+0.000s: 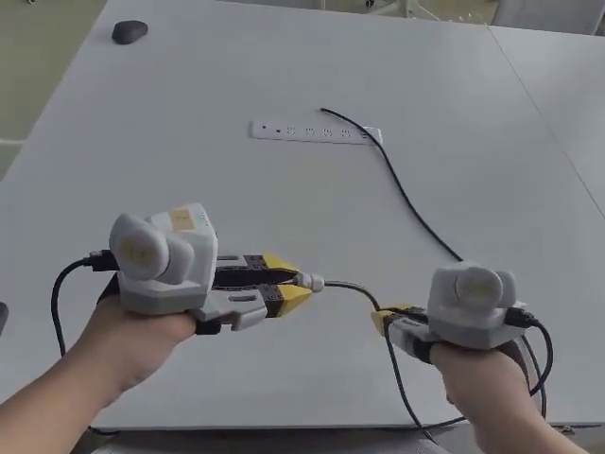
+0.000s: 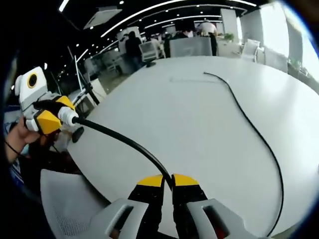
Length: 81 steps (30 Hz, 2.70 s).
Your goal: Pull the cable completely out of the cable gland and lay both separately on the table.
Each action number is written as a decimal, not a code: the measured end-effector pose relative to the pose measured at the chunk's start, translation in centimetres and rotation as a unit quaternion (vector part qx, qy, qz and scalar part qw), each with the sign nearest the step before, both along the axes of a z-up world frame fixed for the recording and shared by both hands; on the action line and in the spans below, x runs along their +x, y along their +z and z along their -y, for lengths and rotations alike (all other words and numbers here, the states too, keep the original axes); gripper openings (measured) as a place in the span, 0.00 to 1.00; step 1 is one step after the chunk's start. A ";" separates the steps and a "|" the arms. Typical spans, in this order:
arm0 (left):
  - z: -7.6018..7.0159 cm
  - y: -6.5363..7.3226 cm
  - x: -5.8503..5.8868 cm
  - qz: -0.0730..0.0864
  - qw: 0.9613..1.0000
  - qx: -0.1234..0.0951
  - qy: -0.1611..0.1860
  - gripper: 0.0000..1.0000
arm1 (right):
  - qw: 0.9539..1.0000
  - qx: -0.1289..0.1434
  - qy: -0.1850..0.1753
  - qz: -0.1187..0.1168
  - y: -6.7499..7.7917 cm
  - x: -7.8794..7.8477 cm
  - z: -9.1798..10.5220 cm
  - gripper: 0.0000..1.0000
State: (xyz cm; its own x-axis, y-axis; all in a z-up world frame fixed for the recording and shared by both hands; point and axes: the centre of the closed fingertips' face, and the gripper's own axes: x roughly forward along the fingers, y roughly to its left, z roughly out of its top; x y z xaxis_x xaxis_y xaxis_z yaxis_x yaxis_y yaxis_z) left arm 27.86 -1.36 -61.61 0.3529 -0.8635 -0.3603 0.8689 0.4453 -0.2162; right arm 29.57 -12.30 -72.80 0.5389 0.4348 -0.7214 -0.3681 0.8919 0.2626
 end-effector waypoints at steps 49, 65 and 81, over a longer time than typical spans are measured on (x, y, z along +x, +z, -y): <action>0.8 0.5 -0.7 -0.005 1.000 -0.007 0.017 0.15 | 0.923 -0.134 0.270 0.237 9.0 -1.1 -5.4 0.18; 0.8 0.4 -0.9 -0.013 1.000 -0.009 0.015 0.15 | 0.879 -0.159 0.354 0.278 9.3 -1.9 -9.2 0.10; 1.0 0.4 -0.5 -0.015 1.000 -0.013 0.015 0.15 | 0.865 -0.171 0.370 0.294 9.5 -1.5 -9.3 0.00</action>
State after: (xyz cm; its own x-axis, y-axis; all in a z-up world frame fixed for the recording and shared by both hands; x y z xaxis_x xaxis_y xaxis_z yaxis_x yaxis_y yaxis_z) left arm 27.38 -2.31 -61.20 0.3690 -0.8616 -0.3486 0.8480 0.4656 -0.2531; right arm 28.11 -3.03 -63.27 0.5213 0.6332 -0.5720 -0.8517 0.3437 -0.3957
